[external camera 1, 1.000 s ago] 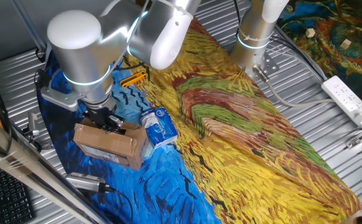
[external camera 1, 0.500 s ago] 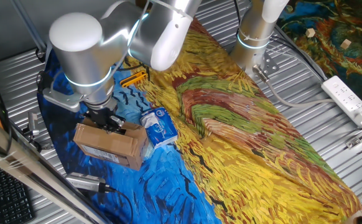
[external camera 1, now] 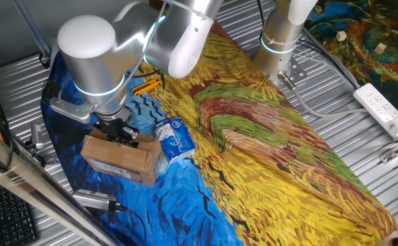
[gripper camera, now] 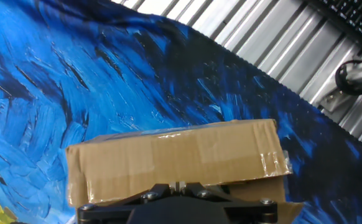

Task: Open a box

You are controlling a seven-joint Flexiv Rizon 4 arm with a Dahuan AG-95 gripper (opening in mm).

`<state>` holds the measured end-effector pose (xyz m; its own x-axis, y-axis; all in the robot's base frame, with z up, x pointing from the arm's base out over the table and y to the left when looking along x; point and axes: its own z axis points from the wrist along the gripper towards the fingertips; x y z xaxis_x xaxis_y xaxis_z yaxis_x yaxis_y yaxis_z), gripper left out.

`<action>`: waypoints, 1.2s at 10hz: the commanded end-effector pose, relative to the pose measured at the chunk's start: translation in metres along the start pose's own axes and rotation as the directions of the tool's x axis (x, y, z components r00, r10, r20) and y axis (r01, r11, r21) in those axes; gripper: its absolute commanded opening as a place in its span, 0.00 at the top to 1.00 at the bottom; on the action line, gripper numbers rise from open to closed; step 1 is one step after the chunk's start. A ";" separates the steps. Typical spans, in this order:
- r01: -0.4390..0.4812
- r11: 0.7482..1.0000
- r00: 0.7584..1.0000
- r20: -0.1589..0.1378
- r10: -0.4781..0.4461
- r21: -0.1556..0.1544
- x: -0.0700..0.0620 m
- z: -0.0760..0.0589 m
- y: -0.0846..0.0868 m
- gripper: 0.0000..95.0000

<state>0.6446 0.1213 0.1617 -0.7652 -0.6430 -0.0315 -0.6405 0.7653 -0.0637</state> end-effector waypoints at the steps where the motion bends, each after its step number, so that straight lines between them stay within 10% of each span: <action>1: 0.002 1.000 1.000 -0.003 -0.002 0.002 0.002 -0.001 0.001 1.00; 12: 0.031 0.999 0.999 0.009 -0.032 0.005 0.046 -0.016 -0.003 1.00</action>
<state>0.6089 0.0874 0.1770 -0.7441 -0.6671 -0.0369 -0.6640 0.7445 -0.0691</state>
